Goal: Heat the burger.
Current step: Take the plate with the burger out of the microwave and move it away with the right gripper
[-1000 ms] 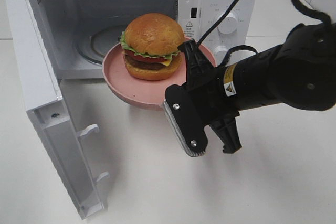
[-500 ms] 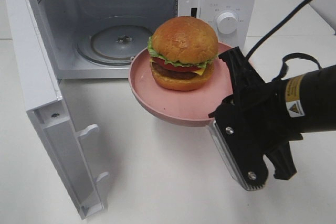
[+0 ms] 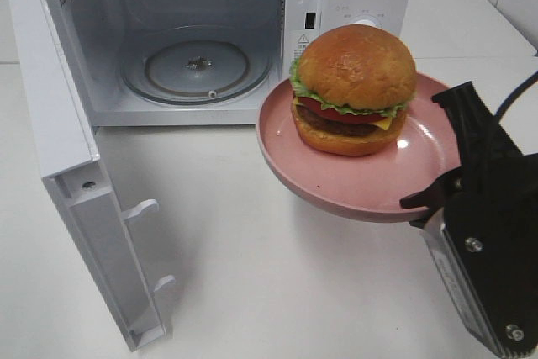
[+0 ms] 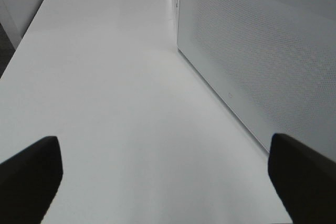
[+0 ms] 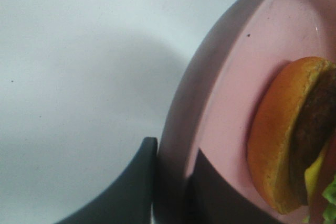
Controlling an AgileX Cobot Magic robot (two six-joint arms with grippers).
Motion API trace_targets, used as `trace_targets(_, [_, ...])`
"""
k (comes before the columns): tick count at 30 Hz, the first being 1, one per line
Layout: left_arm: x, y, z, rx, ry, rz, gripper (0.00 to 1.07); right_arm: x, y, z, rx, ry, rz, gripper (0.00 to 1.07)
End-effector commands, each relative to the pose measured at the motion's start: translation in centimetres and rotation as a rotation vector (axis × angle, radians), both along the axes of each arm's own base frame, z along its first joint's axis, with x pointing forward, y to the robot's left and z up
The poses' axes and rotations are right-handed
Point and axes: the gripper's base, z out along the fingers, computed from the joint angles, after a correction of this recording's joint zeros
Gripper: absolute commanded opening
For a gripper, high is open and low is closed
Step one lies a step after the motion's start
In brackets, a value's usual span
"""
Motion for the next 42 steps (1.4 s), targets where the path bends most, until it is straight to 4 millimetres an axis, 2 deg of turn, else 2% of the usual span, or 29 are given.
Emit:
trace_targets(1, [-0.2, 0.0, 0.1, -0.004, -0.03, 0.002, 1.0, -0.4, -0.4, 1.3, 0.053, -0.064, -0.005, 0.0])
trace_targets(3, [-0.2, 0.0, 0.1, -0.004, -0.03, 0.002, 1.0, -1.4, -1.5, 2.1, 0.061, -0.07, -0.051, 0.0])
trace_targets(6, [-0.2, 0.0, 0.1, -0.004, -0.03, 0.002, 1.0, -1.6, -1.8, 2.2, 0.064, -0.069, -0.068, 0.0])
trace_targets(8, [-0.2, 0.0, 0.1, -0.004, -0.03, 0.002, 1.0, -2.4, -3.0, 2.9, 0.075, -0.072, -0.142, 0.0])
trace_targets(14, [-0.2, 0.0, 0.1, -0.004, -0.03, 0.002, 1.0, -2.8, -4.0, 3.2, 0.079, -0.078, -0.23, 0.0])
trace_targets(21, [-0.2, 0.0, 0.1, -0.004, -0.03, 0.002, 1.0, -2.5, -5.3, 3.2, 0.031, -0.1, -0.376, 0.0])
trace_targets(24, [-0.2, 0.0, 0.1, -0.004, -0.03, 0.002, 1.0, -2.3, -5.8, 3.3, 0.056, -0.11, -0.493, 0.0])
trace_targets(35, [-0.2, 0.0, 0.1, -0.004, -0.03, 0.002, 1.0, -1.8, -7.0, 3.4, 0.056, -0.151, -0.7, 0.0])
trace_targets(41, [-0.2, 0.0, 0.1, -0.004, -0.03, 0.002, 1.0, -0.8, -7.1, 2.3, 0.019, -0.125, -0.899, 0.0])
trace_targets(42, [-0.2, 0.0, 0.1, -0.004, -0.03, 0.002, 1.0, -0.3, -6.9, 1.7, 0.026, -0.117, -0.976, 0.0])
